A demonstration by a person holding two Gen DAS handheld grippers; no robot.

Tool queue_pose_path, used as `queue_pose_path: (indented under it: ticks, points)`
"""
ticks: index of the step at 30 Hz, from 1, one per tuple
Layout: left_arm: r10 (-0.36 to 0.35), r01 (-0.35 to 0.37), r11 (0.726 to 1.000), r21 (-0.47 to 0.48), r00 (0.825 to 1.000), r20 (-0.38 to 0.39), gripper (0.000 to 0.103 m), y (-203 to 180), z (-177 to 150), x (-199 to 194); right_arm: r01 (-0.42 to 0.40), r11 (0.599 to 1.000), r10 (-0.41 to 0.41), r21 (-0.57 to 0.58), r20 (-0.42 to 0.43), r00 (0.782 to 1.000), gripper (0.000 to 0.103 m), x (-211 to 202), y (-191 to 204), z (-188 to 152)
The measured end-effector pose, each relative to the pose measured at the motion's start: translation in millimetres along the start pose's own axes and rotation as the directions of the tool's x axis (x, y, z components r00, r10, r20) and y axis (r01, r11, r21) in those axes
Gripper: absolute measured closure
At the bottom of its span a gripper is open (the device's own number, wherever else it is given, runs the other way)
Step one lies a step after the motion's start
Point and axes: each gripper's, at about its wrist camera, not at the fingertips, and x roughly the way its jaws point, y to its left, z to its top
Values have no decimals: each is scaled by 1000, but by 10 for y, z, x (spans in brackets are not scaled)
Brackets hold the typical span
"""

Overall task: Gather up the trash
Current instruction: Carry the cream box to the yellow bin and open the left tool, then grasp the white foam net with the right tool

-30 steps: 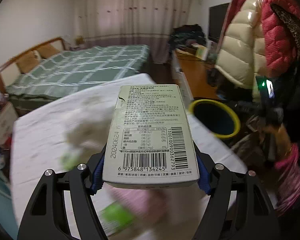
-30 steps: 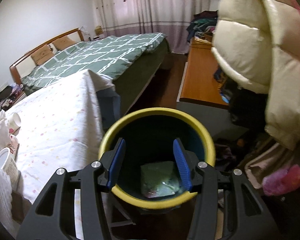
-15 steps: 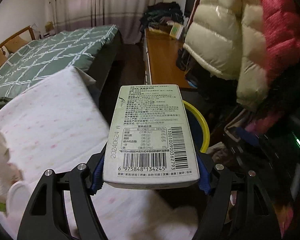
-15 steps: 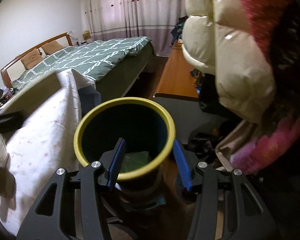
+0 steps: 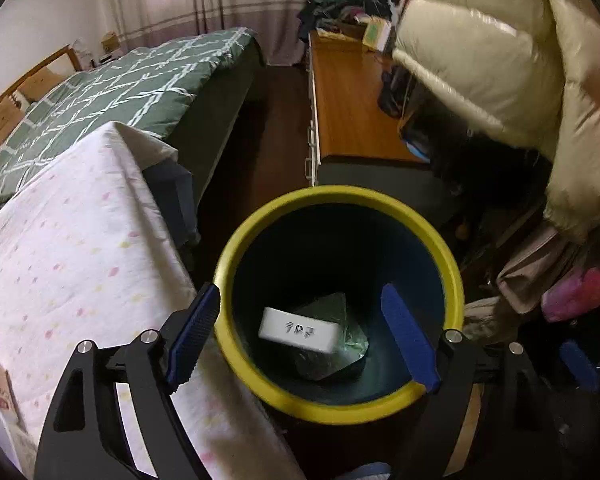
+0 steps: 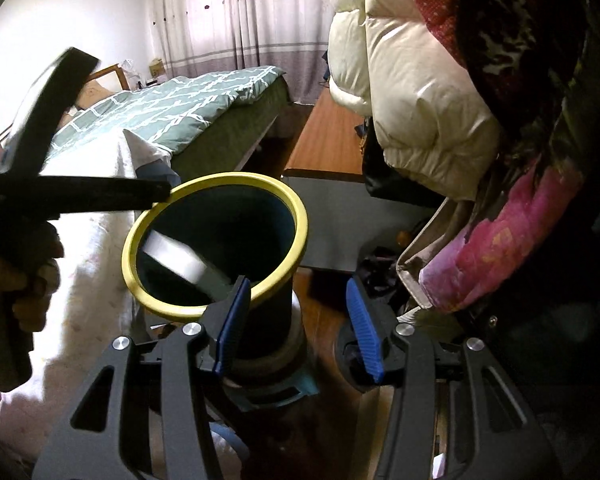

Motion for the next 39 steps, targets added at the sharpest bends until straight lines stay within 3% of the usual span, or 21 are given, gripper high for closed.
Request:
queue_pose_path:
  ticks: [3, 8, 11, 17, 21, 27, 29, 33, 39]
  points:
    - [-21, 22, 1000, -14, 998, 55, 21, 158, -68, -433, -13, 1000, 13, -1, -1, 1000, 55, 3, 63, 4]
    - [-21, 24, 1000, -14, 979, 202, 9, 429, -333, -1401, -54, 998, 54, -18, -4, 999, 55, 5, 277, 7]
    - [-17, 20, 1000, -10, 971, 239, 8, 616, -534, -1789, -88, 996, 87, -36, -3, 996, 55, -19, 475, 23]
    - [109, -81, 991, -105, 948, 299, 7, 1391, -1079, -2472, -177, 980, 179, -86, 16, 984, 55, -169, 993, 67]
    - [255, -191, 956, -221, 915, 312, 6, 1983, -1526, -2861, -255, 959, 258, -123, 15, 966, 49, -295, 1417, 61]
    - [428, -309, 872, -380, 859, 283, 5, 2642, -2156, -3257, -393, 907, 397, -154, -7, 918, 47, -515, 2057, 8]
    - [449, -320, 857, -405, 849, 280, 5, 2766, -2290, -3339, -441, 885, 443, -149, -20, 896, 39, -604, 2251, -26]
    - [459, -318, 850, -420, 838, 296, 5, 2865, -2443, -3438, -487, 861, 489, -148, -26, 872, 28, -764, 2602, -90]
    - [449, -297, 851, -433, 839, 308, 5, 2967, -2572, -3476, -489, 851, 484, -189, -76, 872, 21, -873, 3098, -238]
